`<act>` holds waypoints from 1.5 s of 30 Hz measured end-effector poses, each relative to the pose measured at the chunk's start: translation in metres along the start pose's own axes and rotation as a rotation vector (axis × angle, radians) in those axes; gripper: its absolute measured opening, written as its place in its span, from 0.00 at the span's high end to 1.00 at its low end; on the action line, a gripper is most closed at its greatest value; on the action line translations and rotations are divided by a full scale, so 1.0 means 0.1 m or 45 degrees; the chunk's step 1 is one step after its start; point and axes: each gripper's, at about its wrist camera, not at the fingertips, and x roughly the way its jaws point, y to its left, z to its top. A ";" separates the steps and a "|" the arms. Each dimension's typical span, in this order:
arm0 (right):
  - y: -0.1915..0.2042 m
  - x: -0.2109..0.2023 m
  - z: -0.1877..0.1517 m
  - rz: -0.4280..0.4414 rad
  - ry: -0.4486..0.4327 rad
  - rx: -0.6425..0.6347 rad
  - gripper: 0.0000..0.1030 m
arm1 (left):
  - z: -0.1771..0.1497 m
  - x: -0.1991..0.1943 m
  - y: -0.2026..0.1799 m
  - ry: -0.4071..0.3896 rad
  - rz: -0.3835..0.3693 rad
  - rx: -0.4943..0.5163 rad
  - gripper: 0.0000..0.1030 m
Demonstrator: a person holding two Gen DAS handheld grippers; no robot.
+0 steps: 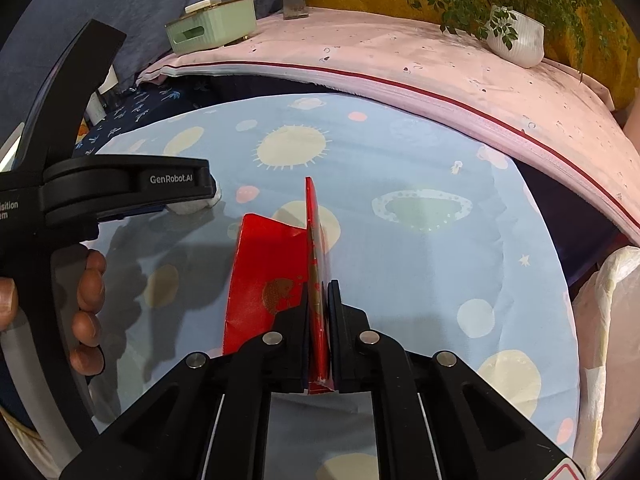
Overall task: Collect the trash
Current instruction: 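Grasp the red envelope with the right gripper while the left gripper grasps the white tissue, then carry the envelope and tissue over the trash bin and open both grippers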
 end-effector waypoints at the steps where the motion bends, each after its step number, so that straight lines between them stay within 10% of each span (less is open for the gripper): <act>1: 0.00 0.00 0.00 0.002 0.000 0.004 0.94 | -0.01 -0.01 -0.01 0.003 -0.003 0.000 0.67; 45: -0.87 -1.60 -0.49 -0.063 -0.273 0.199 0.97 | -1.13 -1.53 -1.22 -0.098 -0.142 0.261 0.78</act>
